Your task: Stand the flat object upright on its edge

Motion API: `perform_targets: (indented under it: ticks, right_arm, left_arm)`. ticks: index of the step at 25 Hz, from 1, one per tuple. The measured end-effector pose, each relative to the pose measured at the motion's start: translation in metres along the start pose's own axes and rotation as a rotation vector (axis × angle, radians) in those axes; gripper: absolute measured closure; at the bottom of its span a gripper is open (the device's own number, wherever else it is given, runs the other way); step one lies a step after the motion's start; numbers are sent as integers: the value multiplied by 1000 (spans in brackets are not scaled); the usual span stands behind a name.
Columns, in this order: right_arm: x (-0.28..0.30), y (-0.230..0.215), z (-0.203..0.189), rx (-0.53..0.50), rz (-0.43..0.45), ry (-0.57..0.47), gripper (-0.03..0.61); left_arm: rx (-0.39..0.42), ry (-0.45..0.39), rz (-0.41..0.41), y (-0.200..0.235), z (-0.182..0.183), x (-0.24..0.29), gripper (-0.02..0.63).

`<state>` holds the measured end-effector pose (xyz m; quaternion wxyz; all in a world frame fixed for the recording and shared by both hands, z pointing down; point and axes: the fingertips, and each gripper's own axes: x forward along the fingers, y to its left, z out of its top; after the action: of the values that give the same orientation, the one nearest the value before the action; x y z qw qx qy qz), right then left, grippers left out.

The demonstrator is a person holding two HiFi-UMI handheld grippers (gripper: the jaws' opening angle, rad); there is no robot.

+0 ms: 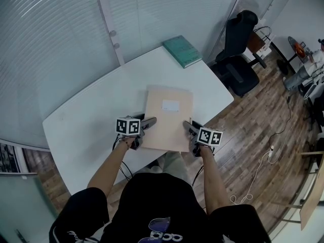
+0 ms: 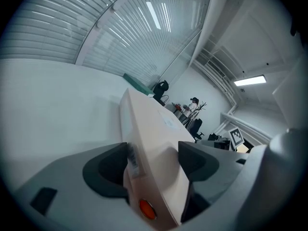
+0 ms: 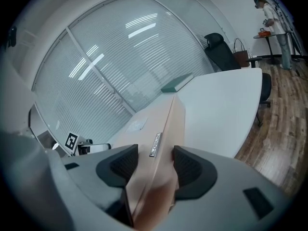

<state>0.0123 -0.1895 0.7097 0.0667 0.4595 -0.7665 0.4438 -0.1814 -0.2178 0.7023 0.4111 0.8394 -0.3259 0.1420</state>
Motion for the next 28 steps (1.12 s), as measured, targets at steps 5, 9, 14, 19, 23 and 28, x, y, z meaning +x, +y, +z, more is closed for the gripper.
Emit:
perform_targets:
  ticks: [5,9,14,19,23,28]
  right_arm:
    - [-1,3,3,-21,2,17,333]
    - [-1,6,9,-52,6,35,334]
    - [3,14,30,-115,19,46,336]
    - [15,20,59,-203,44,65,336]
    - [21,26,86,-261,77,63,337]
    - [35,36,131,-301,157,54,336]
  left_arm:
    - [20,12,1,-3,2,-2,278]
    - [48,7,7,-6,9,-4,278]
    - [95,-5,31,-9,28,-10,278]
    - [129,-35,57,-10,52,-13,278]
    - [164,-71,92,-13,74,-14,278]
    - [182,-124,132,-14,112,-12,278]
